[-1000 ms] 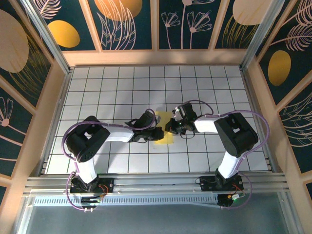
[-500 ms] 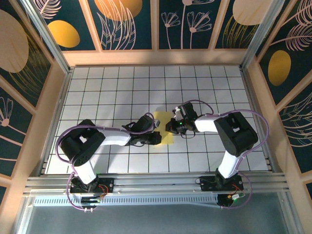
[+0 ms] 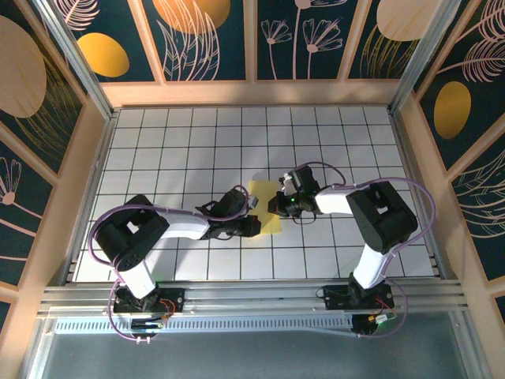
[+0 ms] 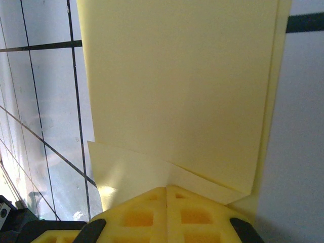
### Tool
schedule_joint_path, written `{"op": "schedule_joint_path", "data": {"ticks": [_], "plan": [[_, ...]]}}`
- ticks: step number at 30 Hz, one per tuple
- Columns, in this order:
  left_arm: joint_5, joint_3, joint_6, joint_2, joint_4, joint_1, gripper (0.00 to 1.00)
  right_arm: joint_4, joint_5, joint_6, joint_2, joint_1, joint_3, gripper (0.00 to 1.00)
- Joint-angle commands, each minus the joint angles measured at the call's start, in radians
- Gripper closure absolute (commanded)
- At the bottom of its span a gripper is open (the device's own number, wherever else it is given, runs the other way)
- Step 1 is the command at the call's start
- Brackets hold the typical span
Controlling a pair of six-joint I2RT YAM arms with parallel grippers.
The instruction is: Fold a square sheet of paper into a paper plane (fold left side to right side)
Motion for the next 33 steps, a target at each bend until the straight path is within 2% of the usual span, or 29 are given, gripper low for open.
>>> {"op": "schedule_joint_path", "data": {"ticks": [1,16,20,23,25,28,30,33], "plan": [[0.041,-0.053,-0.022,-0.006,-0.082,-0.022,1.0,-0.109,0.091,-0.022,0.049,-0.023,-0.014,1.0],[0.056,-0.147,-0.088,-0.075,0.015,-0.036,1.0,-0.096,0.062,-0.019,0.045,-0.024,-0.007,1.0],[0.038,-0.155,-0.109,-0.154,0.035,-0.031,1.0,-0.057,0.012,-0.009,-0.001,-0.02,0.006,1.0],[0.035,-0.171,-0.137,-0.25,0.06,0.008,0.97,-0.029,-0.011,0.001,-0.069,-0.02,0.02,0.99],[0.025,-0.185,-0.154,-0.317,0.066,0.051,0.91,-0.022,-0.004,0.0,-0.129,-0.022,0.027,0.87],[-0.001,-0.183,-0.155,-0.371,0.047,0.1,0.72,-0.041,0.046,-0.022,-0.214,-0.03,0.024,0.67],[-0.005,-0.177,-0.156,-0.375,0.048,0.126,0.61,-0.059,0.098,-0.036,-0.27,-0.041,0.006,0.56],[0.005,-0.153,-0.161,-0.336,0.054,0.153,0.5,-0.086,0.145,-0.054,-0.353,-0.068,-0.034,0.45]]}}
